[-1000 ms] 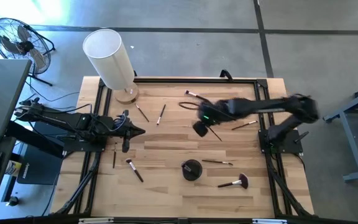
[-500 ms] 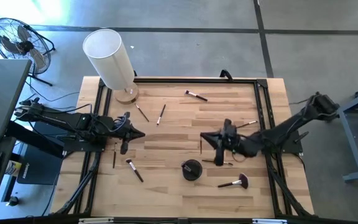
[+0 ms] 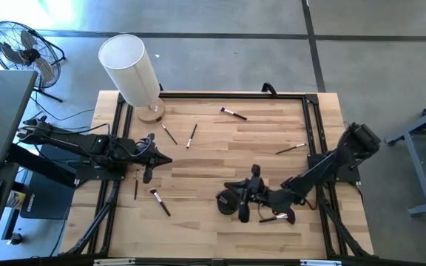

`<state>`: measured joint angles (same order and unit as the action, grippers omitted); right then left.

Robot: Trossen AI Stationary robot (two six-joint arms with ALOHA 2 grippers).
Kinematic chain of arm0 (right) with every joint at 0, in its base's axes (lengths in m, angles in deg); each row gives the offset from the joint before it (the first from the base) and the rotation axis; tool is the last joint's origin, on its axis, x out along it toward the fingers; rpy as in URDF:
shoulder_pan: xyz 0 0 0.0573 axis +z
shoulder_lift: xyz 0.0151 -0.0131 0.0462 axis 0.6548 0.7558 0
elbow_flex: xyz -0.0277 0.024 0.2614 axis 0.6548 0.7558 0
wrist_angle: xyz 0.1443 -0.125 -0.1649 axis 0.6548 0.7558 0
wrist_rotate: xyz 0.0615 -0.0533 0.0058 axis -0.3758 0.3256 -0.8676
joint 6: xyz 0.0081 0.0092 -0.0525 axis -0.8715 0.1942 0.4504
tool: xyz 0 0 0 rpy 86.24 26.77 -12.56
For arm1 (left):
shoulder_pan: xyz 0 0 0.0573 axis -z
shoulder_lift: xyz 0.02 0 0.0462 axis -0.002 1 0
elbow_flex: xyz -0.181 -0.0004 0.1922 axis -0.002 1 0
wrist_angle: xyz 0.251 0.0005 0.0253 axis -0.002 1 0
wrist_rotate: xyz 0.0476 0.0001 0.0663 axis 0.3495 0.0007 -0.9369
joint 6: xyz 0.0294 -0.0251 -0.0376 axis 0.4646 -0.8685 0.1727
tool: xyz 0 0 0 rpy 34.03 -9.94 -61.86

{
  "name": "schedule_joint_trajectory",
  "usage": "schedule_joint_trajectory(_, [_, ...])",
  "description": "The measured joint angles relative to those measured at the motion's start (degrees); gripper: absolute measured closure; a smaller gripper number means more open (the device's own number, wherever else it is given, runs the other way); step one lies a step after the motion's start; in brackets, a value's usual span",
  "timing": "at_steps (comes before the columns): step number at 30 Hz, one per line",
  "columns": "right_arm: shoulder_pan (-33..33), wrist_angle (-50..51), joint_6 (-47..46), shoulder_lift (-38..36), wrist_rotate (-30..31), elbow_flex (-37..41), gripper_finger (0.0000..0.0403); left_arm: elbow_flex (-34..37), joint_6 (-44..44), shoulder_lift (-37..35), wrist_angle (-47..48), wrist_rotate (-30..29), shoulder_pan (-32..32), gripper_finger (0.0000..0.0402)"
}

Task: Pick & Place Makeup Supplies
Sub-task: Put the makeup brush into the black makeup holder

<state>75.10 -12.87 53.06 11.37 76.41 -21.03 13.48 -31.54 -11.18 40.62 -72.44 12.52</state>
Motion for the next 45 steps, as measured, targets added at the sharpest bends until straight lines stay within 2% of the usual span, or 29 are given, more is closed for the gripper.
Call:
schedule_joint_trajectory(4, [-0.01,0.58,-1.09,1.71,-3.73,-0.23,0.0403,0.00,0.00,0.00,0.00,0.00,-0.01,0.0402])
schedule_joint_trajectory(9, [-0.07,3.68,-9.07,1.73,-3.40,-0.36,0.0392,0.00,0.00,0.00,-0.02,-0.62,0.00,0.0401])
schedule_joint_trajectory(14, [-0.07,6.07,-13.47,1.73,-4.99,-0.36,0.0346,0.00,0.00,0.00,-0.02,-0.78,0.00,0.0401])
schedule_joint_trajectory(20, [-0.07,5.97,-10.28,1.73,-4.99,-0.36,0.0288,0.00,-0.27,0.03,-0.02,-0.99,-0.02,0.0396])
schedule_joint_trajectory(24, [-0.09,5.82,-10.10,0.95,-4.45,-0.34,0.0268,0.00,-5.62,0.58,0.02,-3.53,-0.02,0.0357])
schedule_joint_trajectory(27, [-0.09,6.65,-10.04,-1.45,-2.90,-0.34,0.0264,0.00,-11.06,0.83,0.02,-8.96,-0.02,0.0313])
schedule_joint_trajectory(29, [-0.13,8.64,-10.02,-3.46,0.80,-0.34,0.0265,0.00,-15.07,0.84,-0.01,-12.76,-0.02,0.0287])
schedule_joint_trajectory(31, [-0.30,12.75,-9.86,-5.83,5.41,-0.34,0.0271,0.00,-18.59,1.06,-0.11,-14.54,-0.02,0.0267])
schedule_joint_trajectory(33, [-1.29,18.15,-9.01,-8.17,6.52,-0.34,0.0280,0.00,-19.32,1.11,0.02,-14.18,-0.02,0.0254])
schedule_joint_trajectory(38, [-5.86,32.21,-13.89,-13.59,-0.41,-0.34,0.0306,0.00,-19.45,1.17,0.00,-13.89,-0.02,0.0246])
schedule_joint_trajectory(42, [-12.29,51.84,-28.12,-18.18,-6.65,0.14,0.0321,-0.18,-24.13,5.17,-0.02,-20.39,-0.02,0.0245])
schedule_joint_trajectory(45, [-17.25,57.28,-33.11,-21.90,-11.82,3.71,0.0328,-1.16,-31.00,10.07,0.25,-24.82,-0.04,0.0245])
